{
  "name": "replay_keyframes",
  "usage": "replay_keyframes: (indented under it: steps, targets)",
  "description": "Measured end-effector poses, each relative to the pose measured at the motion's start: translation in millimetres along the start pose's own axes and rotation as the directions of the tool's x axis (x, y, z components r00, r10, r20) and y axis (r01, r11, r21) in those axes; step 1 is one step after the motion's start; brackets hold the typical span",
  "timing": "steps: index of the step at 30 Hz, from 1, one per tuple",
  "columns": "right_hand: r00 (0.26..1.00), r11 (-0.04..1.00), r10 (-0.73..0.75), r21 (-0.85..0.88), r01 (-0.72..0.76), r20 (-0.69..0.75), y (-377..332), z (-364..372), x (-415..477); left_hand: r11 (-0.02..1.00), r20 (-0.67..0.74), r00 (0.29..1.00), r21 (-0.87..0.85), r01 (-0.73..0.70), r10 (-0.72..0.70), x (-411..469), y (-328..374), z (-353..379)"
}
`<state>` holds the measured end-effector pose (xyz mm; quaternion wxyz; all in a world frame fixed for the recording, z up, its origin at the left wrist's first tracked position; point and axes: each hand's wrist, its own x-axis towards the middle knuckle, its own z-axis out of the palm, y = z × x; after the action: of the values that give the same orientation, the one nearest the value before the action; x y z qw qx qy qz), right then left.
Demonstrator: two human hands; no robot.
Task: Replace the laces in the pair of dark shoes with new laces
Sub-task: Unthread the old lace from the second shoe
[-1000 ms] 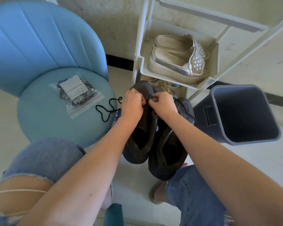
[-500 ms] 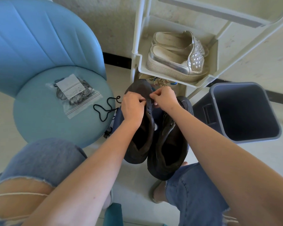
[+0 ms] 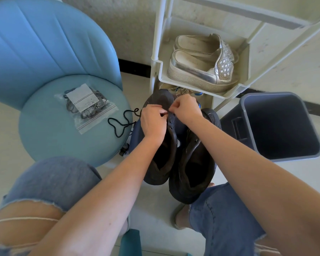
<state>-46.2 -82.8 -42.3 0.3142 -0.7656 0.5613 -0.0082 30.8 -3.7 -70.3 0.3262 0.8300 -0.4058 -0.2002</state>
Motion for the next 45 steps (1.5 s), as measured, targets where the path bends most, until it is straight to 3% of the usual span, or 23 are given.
replay_keyframes:
  steps: [2,5,7,11,15,18,20,22,24,27,30,32,35,37,39,41,43,45]
  targets:
    - [1.0,0.999,-0.002,0.05,0.002,-0.01,-1,-1,-3,0.994,0.032,0.999,0.111,-0.023,0.019,5,-1,1]
    - [0.999,1.0,-0.006,-0.025,0.007,0.052,-5,6,-8,0.982,0.055,0.998,0.188,-0.025,0.015,9,0,1]
    - [0.994,0.998,-0.024,-0.061,0.03,0.105,-5,4,-11,0.986,0.063,0.998,0.167,-0.022,0.011,9,-1,-1]
    - [0.978,0.997,-0.064,0.042,0.057,0.199,-2,-10,-15,0.998,0.073,0.997,0.06,0.031,-0.035,11,-2,-5]
    - [0.995,1.0,-0.003,0.008,0.003,0.097,-4,-9,-17,0.994,0.018,0.994,0.003,0.11,-0.11,16,-9,-14]
    - [0.993,0.998,0.031,0.052,-0.038,0.118,0,-11,-17,0.927,-0.012,0.957,-0.251,0.279,-0.291,23,-13,-24]
    - [0.988,0.998,0.025,0.055,-0.033,0.15,4,-12,-17,0.802,0.044,0.921,-0.476,0.36,-0.387,25,-7,-30]
    - [0.995,1.0,-0.016,0.021,0.014,0.096,3,-10,-15,0.726,0.058,0.899,-0.568,0.387,-0.434,26,-1,-36]
    - [0.992,0.991,-0.128,-0.024,0.129,0.022,-2,-7,-15,0.823,-0.012,0.918,-0.448,0.35,-0.397,26,2,-41]
    - [0.973,0.972,-0.217,-0.073,0.223,0.084,-6,1,-10,0.976,-0.081,0.973,-0.042,0.213,-0.216,22,7,-46]
    - [0.977,0.966,-0.192,-0.157,0.205,0.091,-6,9,-5,0.979,0.164,0.973,0.144,0.141,-0.164,19,12,-44]
    - [0.982,0.975,-0.182,-0.119,0.187,0.046,-5,8,-2,0.971,0.303,0.927,0.161,0.177,-0.22,18,11,-41]
    - [0.977,0.977,-0.206,-0.035,0.208,0.054,-3,8,-2,0.926,0.323,0.873,0.222,0.306,-0.365,18,4,-40]
    - [0.974,0.971,-0.227,-0.071,0.228,0.026,-6,11,-3,0.915,0.375,0.835,0.154,0.372,-0.403,22,-3,-39]
    - [0.984,0.986,-0.168,-0.021,0.167,-0.063,-10,13,-2,0.934,0.362,0.862,0.092,0.344,-0.353,24,-10,-40]
    - [0.994,0.994,-0.014,0.11,0.027,-0.111,-8,12,1,0.958,0.249,0.927,0.141,0.251,-0.279,22,-15,-40]
    - [0.991,0.969,0.118,0.225,-0.1,-0.069,-4,10,5,0.964,0.127,0.968,0.189,0.188,-0.214,17,-17,-39]
    - [0.977,0.929,0.214,0.314,-0.196,-0.024,-2,8,6,0.967,0.092,0.984,0.219,0.131,-0.155,17,-17,-36]
